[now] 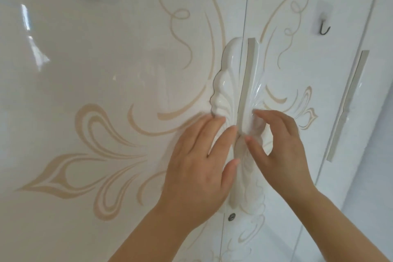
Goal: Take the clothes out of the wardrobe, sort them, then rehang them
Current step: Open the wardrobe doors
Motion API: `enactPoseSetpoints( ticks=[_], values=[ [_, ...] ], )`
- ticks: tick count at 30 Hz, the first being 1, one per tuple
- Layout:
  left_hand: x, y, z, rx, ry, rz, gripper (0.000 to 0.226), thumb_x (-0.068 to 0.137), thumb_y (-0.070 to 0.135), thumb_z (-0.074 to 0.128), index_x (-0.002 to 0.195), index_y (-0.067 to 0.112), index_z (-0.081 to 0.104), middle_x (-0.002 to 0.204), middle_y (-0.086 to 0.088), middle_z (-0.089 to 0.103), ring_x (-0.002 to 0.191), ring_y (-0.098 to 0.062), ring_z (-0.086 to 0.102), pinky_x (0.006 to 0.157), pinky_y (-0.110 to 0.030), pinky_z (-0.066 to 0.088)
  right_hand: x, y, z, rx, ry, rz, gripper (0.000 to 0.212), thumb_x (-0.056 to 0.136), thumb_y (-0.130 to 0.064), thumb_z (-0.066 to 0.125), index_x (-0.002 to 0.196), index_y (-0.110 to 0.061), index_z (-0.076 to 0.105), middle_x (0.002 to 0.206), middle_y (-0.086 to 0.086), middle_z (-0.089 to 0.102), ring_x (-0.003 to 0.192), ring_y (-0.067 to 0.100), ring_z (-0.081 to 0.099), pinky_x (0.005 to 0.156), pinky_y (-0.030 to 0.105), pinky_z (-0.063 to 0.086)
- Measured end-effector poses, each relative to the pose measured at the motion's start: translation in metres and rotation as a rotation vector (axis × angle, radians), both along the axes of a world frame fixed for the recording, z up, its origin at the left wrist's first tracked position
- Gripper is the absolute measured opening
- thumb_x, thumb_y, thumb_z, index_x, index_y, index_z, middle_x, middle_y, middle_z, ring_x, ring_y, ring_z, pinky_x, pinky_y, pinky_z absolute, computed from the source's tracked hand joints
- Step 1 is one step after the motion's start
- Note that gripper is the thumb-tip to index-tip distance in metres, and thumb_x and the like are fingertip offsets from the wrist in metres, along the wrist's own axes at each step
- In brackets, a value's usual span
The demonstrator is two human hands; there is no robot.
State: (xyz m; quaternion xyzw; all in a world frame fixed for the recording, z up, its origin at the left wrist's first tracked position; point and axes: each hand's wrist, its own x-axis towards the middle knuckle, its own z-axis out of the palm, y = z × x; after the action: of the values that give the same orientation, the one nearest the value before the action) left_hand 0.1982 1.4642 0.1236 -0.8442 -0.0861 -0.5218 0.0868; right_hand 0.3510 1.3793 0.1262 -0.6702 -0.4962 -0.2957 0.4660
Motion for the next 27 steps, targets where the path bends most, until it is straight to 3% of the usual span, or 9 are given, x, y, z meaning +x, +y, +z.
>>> enactPoseSetpoints(
  ticks=[5, 9, 14, 18, 22, 27],
  values=[
    [0.028, 0.014, 0.004, 0.161, -0.058, 0.068, 0.04, 0.086, 0.022, 0.056, 0.124, 0.011, 0.052, 0.134, -0.013, 0.051, 0.131, -0.031, 0.037, 0.108, -0.046, 0.031, 0.014, 0.016, -0.001, 0.09, -0.008, 0.033, 0.062, 0.082, -0.044, 0.056, 0.133, -0.012, 0.04, 0.131, -0.007, 0.044, 0.123, 0.005, 0.039, 0.103, 0.012, 0.028],
    [0.041, 0.021, 0.004, 0.222, -0.11, 0.144, 0.042, 0.09, 0.025, 0.052, 0.13, 0.013, 0.046, 0.142, -0.007, 0.042, 0.136, -0.029, 0.029, 0.114, -0.044, 0.022, 0.02, 0.021, -0.004, 0.12, 0.047, 0.104, 0.068, 0.08, -0.045, 0.06, 0.137, -0.023, 0.03, 0.123, -0.026, 0.039, 0.12, -0.003, 0.04, 0.099, 0.02, 0.038],
    [0.051, 0.026, 0.001, 0.285, -0.174, 0.223, 0.044, 0.089, 0.025, 0.051, 0.131, 0.016, 0.046, 0.142, -0.002, 0.04, 0.135, -0.028, 0.032, 0.113, -0.044, 0.023, 0.015, 0.027, -0.004, 0.13, 0.117, 0.091, 0.073, 0.078, -0.054, 0.057, 0.139, -0.029, 0.024, 0.12, -0.027, 0.039, 0.121, -0.005, 0.038, 0.099, 0.03, 0.041],
    [0.053, 0.026, 0.0, 0.273, -0.234, 0.188, 0.043, 0.088, 0.021, 0.051, 0.131, 0.016, 0.047, 0.14, -0.002, 0.041, 0.134, -0.027, 0.034, 0.113, -0.043, 0.024, 0.012, 0.026, 0.001, 0.096, 0.119, 0.031, 0.077, 0.075, -0.055, 0.056, 0.14, -0.025, 0.028, 0.118, -0.024, 0.043, 0.116, -0.006, 0.04, 0.095, 0.028, 0.044],
    [0.053, 0.024, 0.001, 0.235, -0.265, 0.136, 0.043, 0.085, 0.018, 0.053, 0.128, 0.016, 0.051, 0.137, -0.002, 0.048, 0.132, -0.027, 0.037, 0.112, -0.042, 0.024, 0.007, 0.022, 0.012, 0.06, 0.214, 0.028, 0.072, 0.068, -0.052, 0.065, 0.131, -0.041, 0.031, 0.113, -0.026, 0.048, 0.111, -0.002, 0.046, 0.09, 0.024, 0.046],
    [0.053, 0.024, 0.002, 0.211, -0.282, 0.066, 0.043, 0.082, 0.015, 0.054, 0.125, 0.016, 0.052, 0.129, -0.004, 0.057, 0.131, -0.027, 0.039, 0.111, -0.042, 0.026, 0.001, 0.018, 0.017, 0.034, 0.268, 0.027, 0.07, 0.068, -0.042, 0.072, 0.126, -0.043, 0.033, 0.108, -0.023, 0.05, 0.108, 0.002, 0.05, 0.09, 0.027, 0.048]
  ],
)
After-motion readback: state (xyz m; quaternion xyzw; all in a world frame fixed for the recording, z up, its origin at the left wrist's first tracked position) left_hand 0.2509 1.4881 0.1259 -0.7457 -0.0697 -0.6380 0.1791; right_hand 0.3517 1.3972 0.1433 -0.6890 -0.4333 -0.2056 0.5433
